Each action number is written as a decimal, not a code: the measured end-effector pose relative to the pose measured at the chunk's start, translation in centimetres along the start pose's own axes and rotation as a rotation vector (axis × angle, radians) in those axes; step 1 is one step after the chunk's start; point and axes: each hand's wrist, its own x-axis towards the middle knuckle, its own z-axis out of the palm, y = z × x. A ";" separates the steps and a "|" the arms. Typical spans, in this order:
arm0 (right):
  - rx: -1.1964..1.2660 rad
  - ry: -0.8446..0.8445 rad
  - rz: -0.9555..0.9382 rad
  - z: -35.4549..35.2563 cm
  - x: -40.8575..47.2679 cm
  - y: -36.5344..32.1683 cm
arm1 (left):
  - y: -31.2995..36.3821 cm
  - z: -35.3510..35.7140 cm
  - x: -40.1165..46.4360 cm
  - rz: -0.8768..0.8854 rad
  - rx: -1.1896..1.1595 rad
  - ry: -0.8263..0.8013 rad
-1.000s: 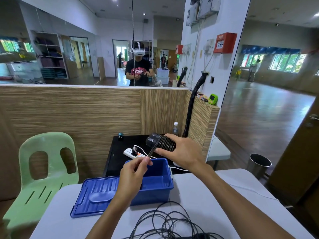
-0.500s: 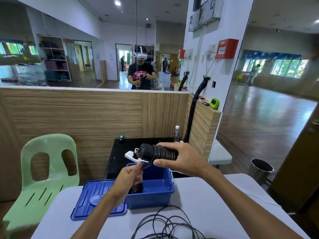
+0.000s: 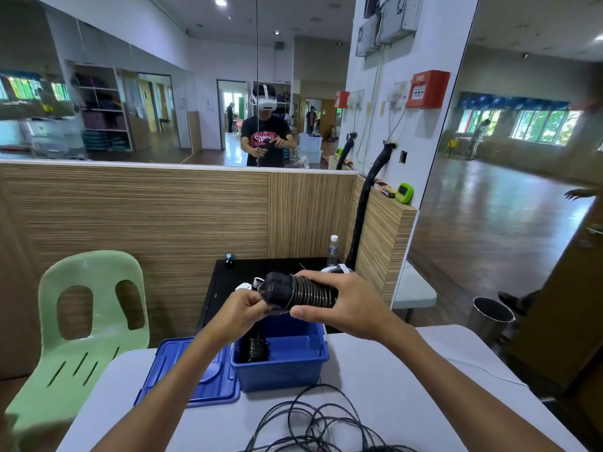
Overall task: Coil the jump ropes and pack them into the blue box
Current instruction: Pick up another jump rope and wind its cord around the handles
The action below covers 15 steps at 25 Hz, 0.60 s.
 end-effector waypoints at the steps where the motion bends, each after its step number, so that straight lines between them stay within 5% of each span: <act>1: 0.005 0.039 -0.003 0.0 0.0 0.2 | -0.2 0.2 0.0 0.008 0.008 0.016; 11: -0.076 0.037 -0.046 0.0 -0.3 0.8 | -1.4 2.6 0.8 -0.007 0.074 0.179; 15: -0.323 0.122 0.016 -0.8 0.4 2.9 | 0.9 4.8 -1.4 0.108 0.219 0.451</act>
